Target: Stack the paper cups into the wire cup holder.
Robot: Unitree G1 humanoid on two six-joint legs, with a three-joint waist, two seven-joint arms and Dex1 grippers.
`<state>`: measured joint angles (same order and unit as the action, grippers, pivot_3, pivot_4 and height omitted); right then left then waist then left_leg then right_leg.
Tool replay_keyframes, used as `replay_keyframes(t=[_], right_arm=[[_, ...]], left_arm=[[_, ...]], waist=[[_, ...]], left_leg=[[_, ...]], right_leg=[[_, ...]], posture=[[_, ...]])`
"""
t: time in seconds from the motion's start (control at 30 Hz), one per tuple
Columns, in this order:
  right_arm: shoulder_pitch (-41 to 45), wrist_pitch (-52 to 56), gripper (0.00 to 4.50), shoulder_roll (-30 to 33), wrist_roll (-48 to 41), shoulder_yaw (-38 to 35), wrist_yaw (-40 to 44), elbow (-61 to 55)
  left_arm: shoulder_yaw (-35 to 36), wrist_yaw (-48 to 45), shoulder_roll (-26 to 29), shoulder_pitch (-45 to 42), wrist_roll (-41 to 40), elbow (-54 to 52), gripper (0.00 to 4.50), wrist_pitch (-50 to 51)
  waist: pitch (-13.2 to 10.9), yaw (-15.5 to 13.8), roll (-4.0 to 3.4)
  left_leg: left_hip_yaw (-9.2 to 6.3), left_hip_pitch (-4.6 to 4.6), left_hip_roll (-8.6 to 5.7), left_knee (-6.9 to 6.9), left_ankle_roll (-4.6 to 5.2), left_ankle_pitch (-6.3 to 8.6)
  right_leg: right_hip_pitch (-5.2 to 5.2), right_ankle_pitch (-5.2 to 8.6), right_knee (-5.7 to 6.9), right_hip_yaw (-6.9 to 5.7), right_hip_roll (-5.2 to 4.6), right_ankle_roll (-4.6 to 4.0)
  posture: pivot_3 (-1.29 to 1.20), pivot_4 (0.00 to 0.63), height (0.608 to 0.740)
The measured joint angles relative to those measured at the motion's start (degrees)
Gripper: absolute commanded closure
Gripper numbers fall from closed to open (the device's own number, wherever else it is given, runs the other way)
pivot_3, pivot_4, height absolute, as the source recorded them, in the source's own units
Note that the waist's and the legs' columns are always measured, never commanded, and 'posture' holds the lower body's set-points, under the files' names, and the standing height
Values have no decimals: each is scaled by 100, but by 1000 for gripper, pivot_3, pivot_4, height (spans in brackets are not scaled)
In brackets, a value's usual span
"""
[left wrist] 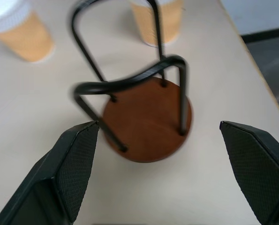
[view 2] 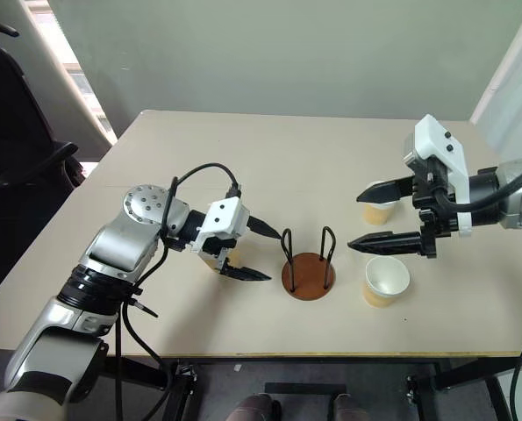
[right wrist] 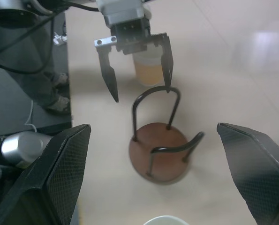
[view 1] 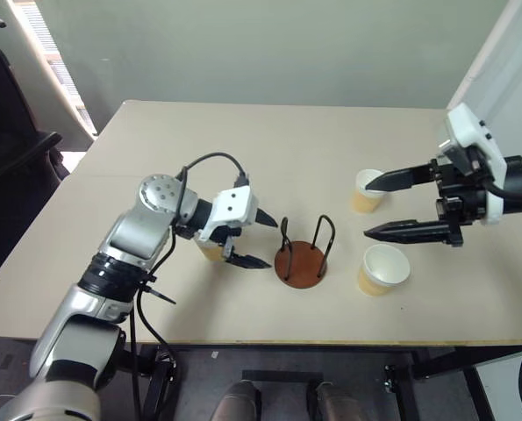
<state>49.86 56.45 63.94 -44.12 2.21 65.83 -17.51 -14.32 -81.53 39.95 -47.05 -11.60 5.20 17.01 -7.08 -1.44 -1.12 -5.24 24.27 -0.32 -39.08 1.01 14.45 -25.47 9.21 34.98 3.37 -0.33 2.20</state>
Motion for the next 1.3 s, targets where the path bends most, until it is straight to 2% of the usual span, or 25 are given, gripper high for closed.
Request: replay_keyframes(t=[0.17, 0.37, 0.47, 0.67, 1.03, 1.17, 1.3], right_arm=[[564, -705, 0, -368, 980, 671, 105, 904], [1213, -2297, 0, -1074, 2757, 1765, 403, 2976], [1561, -3077, 0, -1467, 3499, 2060, 449, 4181], [2151, -4248, 0, -2117, 4498, 2175, 457, 5986], [2359, -5373, 0, -2594, 5715, 2343, 439, 7633], [2432, -5536, 1182, -2771, 5950, 2344, 332, 7921], [2521, -5613, 2686, -2900, 6036, 2341, 283, 8052]], left_arm=[[502, 181, 212, -25, -415, -243, 66, 674], [1010, 449, 520, -58, -734, -279, 66, 1195], [1134, 592, 635, 3, -784, -292, 66, 1295], [1136, 819, 628, 35, -857, -310, 66, 1379], [1135, 923, 644, 87, -938, -398, 66, 1418], [1135, 928, 652, 87, -940, -398, 0, 1410], [1135, 925, 662, 87, -933, -397, 0, 1371]], waist=[[0, 40, -1], [0, 66, -1], [0, 74, -3], [0, 69, -3], [0, 68, -3], [0, 76, -3], [0, 76, -3]], left_leg=[[-1, -1, 3, 4, 0, 0], [-5, 0, 6, 8, 0, 0], [-5, 5, 5, 13, -3, -2], [-7, 12, 6, 29, -17, -10], [-8, 13, 6, 66, -43, -20], [-8, 9, 7, 80, -49, -21], [-9, 9, 8, 87, -53, -23]], right_leg=[[-8, -5, 7, -2, 1, -8], [-20, -13, 14, -6, 1, -20], [-31, -15, 15, -5, 1, -22], [-41, -10, 11, -7, 1, -30], [-54, -8, 8, -7, 0, -40], [-57, -11, 10, -8, 0, -47], [-59, -13, 12, -11, 0, -51]], posture=[[0, 150, 740], [0, 150, 740], [0, 150, 740], [0, 150, 740], [0, 150, 740], [0, 150, 740], [0, 150, 740]])
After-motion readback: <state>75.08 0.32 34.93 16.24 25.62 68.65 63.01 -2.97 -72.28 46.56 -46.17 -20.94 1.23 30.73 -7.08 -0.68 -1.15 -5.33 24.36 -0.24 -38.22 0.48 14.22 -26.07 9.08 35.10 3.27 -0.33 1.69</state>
